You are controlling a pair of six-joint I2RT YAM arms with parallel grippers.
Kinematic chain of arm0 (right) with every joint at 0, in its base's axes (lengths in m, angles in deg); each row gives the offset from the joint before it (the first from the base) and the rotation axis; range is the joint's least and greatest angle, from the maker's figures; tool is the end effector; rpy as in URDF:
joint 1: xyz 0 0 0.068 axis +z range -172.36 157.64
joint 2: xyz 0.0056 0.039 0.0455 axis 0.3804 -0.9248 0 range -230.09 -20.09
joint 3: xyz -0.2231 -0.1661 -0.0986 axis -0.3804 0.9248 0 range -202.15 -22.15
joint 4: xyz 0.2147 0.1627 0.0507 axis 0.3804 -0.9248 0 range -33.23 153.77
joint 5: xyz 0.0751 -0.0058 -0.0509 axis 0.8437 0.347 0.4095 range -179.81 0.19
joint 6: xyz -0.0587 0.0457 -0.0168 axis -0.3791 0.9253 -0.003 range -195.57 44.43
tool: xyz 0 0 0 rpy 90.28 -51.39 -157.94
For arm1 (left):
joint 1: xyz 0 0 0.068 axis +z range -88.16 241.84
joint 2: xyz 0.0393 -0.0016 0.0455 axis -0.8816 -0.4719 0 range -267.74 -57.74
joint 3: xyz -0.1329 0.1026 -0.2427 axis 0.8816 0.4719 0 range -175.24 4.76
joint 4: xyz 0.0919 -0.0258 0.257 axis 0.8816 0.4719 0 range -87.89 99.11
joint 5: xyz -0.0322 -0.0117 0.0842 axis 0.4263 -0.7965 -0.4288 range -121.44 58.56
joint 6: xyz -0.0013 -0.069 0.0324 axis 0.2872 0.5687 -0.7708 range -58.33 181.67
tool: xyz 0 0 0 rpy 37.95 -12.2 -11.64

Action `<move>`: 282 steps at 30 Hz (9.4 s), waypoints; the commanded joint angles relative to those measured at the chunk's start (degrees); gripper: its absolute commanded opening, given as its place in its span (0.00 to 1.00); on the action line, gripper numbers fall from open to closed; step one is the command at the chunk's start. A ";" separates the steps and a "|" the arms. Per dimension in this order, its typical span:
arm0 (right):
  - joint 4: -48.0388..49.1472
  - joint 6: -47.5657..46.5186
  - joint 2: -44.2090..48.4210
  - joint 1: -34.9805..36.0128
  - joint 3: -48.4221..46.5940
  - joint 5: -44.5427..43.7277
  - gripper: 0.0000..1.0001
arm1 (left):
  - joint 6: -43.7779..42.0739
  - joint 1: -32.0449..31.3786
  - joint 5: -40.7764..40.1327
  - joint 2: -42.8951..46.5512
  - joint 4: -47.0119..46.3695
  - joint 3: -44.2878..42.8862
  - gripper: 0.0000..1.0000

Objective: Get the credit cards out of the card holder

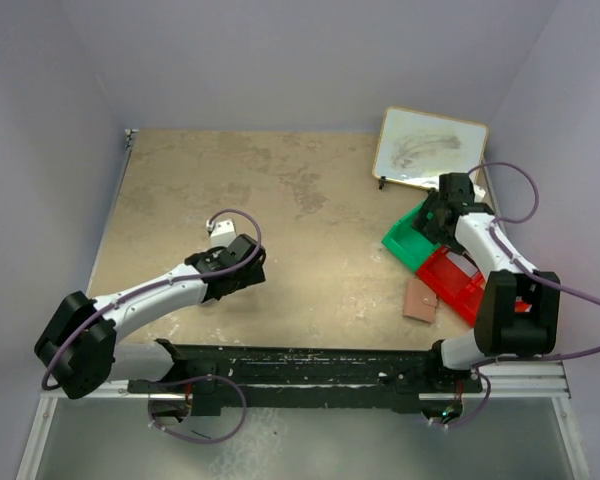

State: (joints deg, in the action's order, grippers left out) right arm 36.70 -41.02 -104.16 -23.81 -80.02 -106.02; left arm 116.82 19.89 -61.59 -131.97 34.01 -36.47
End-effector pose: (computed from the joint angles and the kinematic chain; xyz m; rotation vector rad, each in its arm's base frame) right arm 0.3295 -0.0263 0.2297 0.8669 2.2933 -0.1028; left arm 0.2051 -0.1406 0.1817 -0.4304 2.4327 0.0283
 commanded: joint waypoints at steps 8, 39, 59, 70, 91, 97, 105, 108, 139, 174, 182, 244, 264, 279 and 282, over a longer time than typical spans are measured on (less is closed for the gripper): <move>8.29 -10.53 3.97 0.13 0.73 10.28 0.99 | -0.91 0.21 2.11 4.73 2.03 -2.15 0.98; 5.43 0.76 6.62 0.93 4.19 -3.68 0.67 | -0.71 0.25 4.06 8.34 4.01 -3.84 0.98; 9.09 -0.97 3.73 0.65 6.65 -2.38 0.45 | -2.19 0.23 0.42 7.43 7.10 -4.56 0.97; 11.63 -2.55 8.04 0.96 10.43 2.92 0.27 | -2.13 0.25 1.21 6.79 6.76 -4.93 0.97; 10.57 5.73 0.80 19.77 3.99 2.58 0.26 | -1.02 0.21 0.96 7.89 6.50 -4.05 0.97; 10.02 8.06 -6.58 28.19 -4.61 1.06 0.26 | 0.46 0.26 -1.53 11.38 8.20 -3.81 0.97; 7.76 9.44 -18.67 35.83 -18.92 0.22 0.25 | 2.25 0.24 -5.34 16.95 13.36 -4.78 0.97; 6.69 9.56 -23.67 38.26 -24.17 0.04 0.25 | 3.39 0.24 -3.22 18.35 12.85 -3.56 0.97; 1.01 0.67 -19.29 40.63 -35.25 -2.22 0.61 | 5.44 0.29 2.21 10.53 -0.55 5.28 0.97; -7.72 29.46 25.84 4.57 22.27 -1.58 0.93 | -2.90 13.13 17.97 17.25 -3.36 3.81 0.97; 3.45 21.70 18.68 7.01 27.04 12.55 0.84 | -2.58 13.13 23.49 18.25 -4.33 3.97 0.97; 26.58 42.94 24.10 50.19 38.79 24.93 0.57 | 23.52 -22.28 18.09 -10.73 -37.15 3.53 0.66; 1.33 33.24 16.88 55.31 21.61 4.24 0.58 | 20.71 -20.54 16.70 -7.12 -34.32 5.82 0.46; 2.69 26.63 10.87 55.33 15.24 4.33 0.58 | 18.07 -20.53 20.51 -13.23 -33.09 2.07 0.40; 1.83 26.31 8.59 55.28 14.57 4.58 0.50 | 18.95 -20.53 19.80 -13.70 -31.49 1.50 0.29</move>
State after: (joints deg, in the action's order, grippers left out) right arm 40.44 -12.85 -93.30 31.31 -63.25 -100.40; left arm 136.95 -0.79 -42.38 -145.00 1.73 -32.45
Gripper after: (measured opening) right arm 0.551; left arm 0.349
